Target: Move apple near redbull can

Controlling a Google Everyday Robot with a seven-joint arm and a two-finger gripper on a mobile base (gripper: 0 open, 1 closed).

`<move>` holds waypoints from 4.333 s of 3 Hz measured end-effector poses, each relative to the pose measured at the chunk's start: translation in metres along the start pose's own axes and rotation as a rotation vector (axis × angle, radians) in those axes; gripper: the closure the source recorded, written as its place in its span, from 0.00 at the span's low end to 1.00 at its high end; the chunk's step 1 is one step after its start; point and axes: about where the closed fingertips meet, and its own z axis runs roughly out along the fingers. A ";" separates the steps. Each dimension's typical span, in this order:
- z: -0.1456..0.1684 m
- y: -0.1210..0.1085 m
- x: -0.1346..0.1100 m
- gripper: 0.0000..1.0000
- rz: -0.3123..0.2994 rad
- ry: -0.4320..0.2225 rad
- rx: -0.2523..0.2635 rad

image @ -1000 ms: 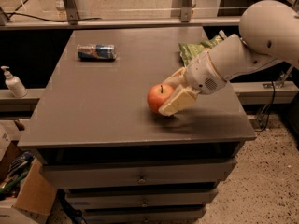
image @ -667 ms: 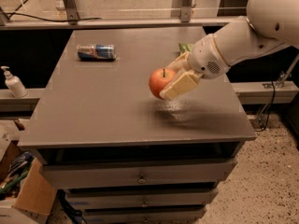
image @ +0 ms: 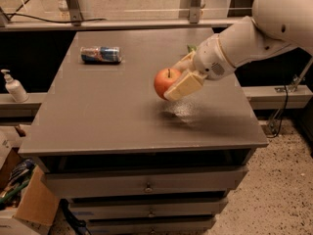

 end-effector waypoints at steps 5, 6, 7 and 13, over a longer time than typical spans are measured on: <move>0.079 -0.154 -0.063 1.00 0.000 -0.048 0.126; 0.098 -0.170 -0.072 1.00 0.003 -0.076 0.110; 0.114 -0.180 -0.083 1.00 0.001 -0.106 0.095; 0.150 -0.184 -0.063 0.36 0.048 -0.122 0.028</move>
Offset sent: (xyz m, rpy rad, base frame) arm 0.1413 0.0167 0.0289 0.0243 -0.1395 -0.1309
